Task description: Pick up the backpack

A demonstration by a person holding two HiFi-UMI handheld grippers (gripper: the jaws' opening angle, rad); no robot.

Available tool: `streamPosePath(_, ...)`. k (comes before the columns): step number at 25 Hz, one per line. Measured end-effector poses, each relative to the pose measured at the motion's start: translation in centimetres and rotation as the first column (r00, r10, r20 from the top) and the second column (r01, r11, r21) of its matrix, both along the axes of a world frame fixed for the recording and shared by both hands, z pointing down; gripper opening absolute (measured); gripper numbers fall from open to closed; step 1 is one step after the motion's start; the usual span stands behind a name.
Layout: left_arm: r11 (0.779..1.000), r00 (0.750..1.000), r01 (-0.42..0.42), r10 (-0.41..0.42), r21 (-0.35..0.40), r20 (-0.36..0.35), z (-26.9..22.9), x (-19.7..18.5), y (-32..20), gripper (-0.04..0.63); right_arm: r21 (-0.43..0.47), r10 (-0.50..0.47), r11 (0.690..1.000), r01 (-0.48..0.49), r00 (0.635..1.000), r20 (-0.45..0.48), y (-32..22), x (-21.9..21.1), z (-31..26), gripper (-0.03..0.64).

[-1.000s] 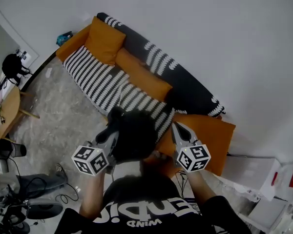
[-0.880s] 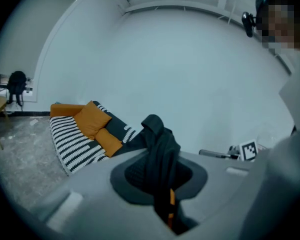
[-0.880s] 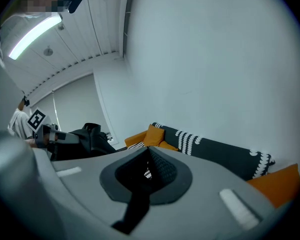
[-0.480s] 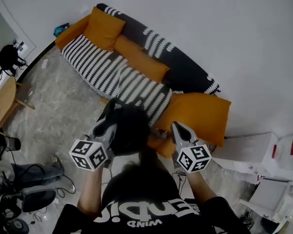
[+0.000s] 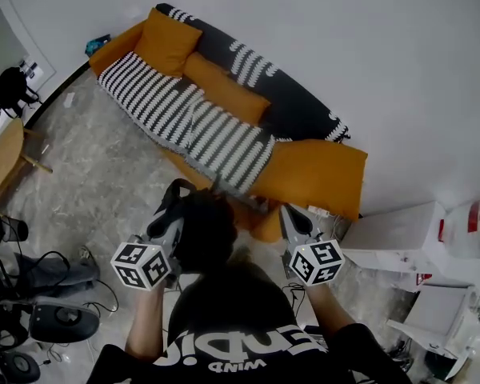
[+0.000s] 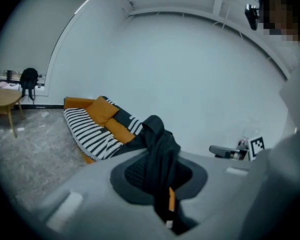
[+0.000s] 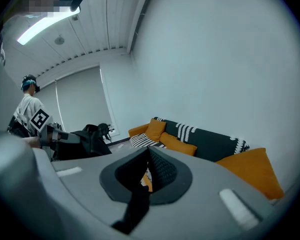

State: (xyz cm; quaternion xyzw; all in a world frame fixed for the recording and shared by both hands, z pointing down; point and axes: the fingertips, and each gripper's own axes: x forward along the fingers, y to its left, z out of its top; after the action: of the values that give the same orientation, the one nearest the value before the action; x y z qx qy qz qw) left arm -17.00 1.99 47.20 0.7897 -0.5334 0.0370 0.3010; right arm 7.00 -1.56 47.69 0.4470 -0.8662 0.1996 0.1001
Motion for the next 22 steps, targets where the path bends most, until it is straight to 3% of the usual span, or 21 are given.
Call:
streamPosePath(8, 0.997, 0.996, 0.082, -0.082, -0.010, 0.022, 0.1, 0.9, 4.8, 0.044, 0.011, -0.050, 0.999, 0.050, 0.999, 0.019, 2.1, 1.0, -0.2, -0.002)
streamPosePath(22, 0.991, 0.991, 0.131, -0.132, 0.034, 0.032, -1.9, 1.0, 4.6, 0.044, 0.032, -0.109, 0.994, 0.108, 0.994, 0.032, 2.0, 1.0, -0.7, -0.002)
